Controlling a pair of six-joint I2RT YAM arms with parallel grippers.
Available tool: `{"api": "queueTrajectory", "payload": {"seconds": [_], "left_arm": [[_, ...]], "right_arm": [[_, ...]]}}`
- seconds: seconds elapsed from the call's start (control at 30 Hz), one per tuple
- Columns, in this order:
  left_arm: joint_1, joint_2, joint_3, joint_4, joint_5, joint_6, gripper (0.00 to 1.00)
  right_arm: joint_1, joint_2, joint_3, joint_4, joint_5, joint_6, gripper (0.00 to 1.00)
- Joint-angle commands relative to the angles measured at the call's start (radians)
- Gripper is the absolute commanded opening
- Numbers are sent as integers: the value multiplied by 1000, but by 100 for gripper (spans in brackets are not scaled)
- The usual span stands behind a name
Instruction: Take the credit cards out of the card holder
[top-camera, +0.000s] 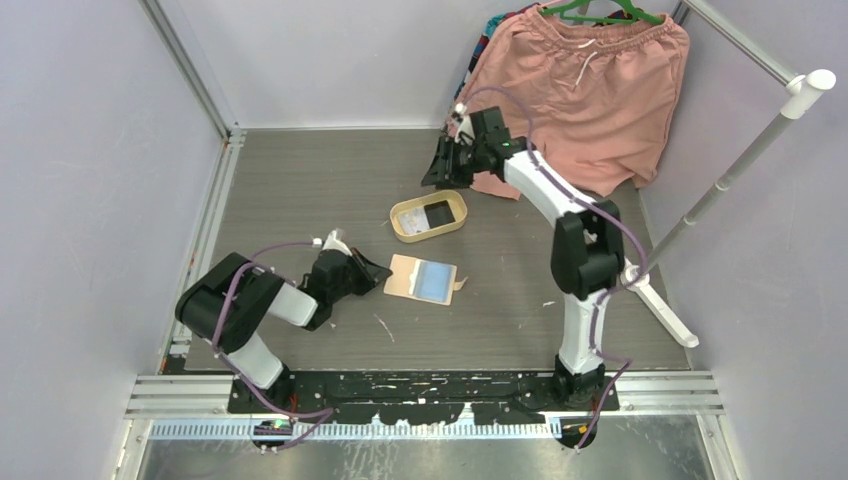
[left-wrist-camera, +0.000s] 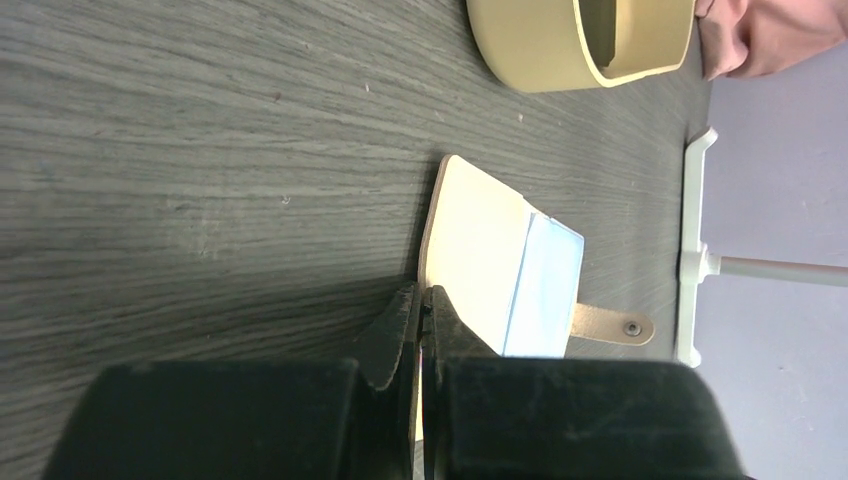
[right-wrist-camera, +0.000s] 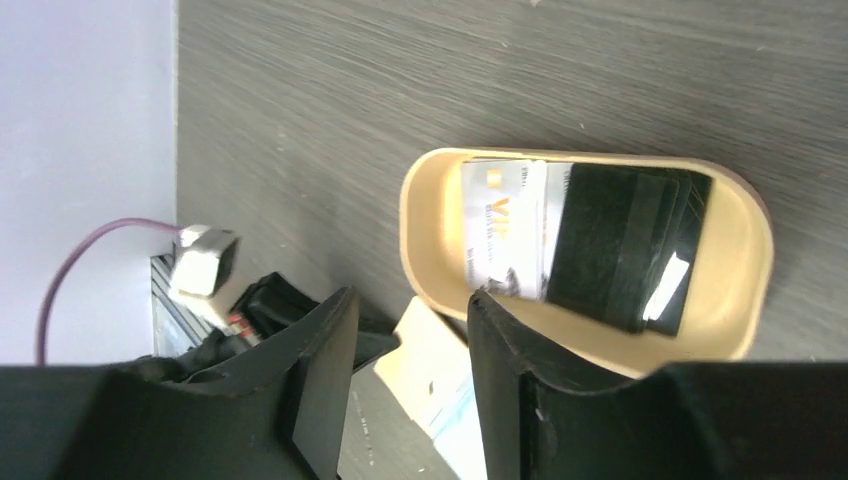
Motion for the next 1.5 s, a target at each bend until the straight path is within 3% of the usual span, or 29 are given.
{"api": "queueTrajectory", "payload": {"seconds": [0.0,0.17,0.3,0.43,0.53,0.73,0.87,1.03,1.47], "left_arm": [[5,0,-70,-473,-54,119,0],[-1,-87,-63,-546,-64,127,0],[-8,-154,-41,-625,-68,138,0],[-9,-217,-19,-704,-79,153,0],[-8,-241,-9,-732,-83,156,0],[-9,-273,-6,-751,-77,145,0],[-8,-320,-12,-791,-83,149,0],[-9,-352,-20,-820,-106,152,0],[-9,-345,-26,-806,-106,148,0]], "right_arm": [[-3,-284,-88,3,105,25,51],[13,-473,-446,9,296,76,55],[32,-580,-730,52,317,165,55],[99,-661,-876,48,338,223,60],[179,-693,-902,38,371,257,65],[233,-655,-927,98,399,318,61],[239,-642,-930,131,400,352,49],[246,-638,-932,126,405,376,42],[313,-565,-875,64,373,388,42]]}}
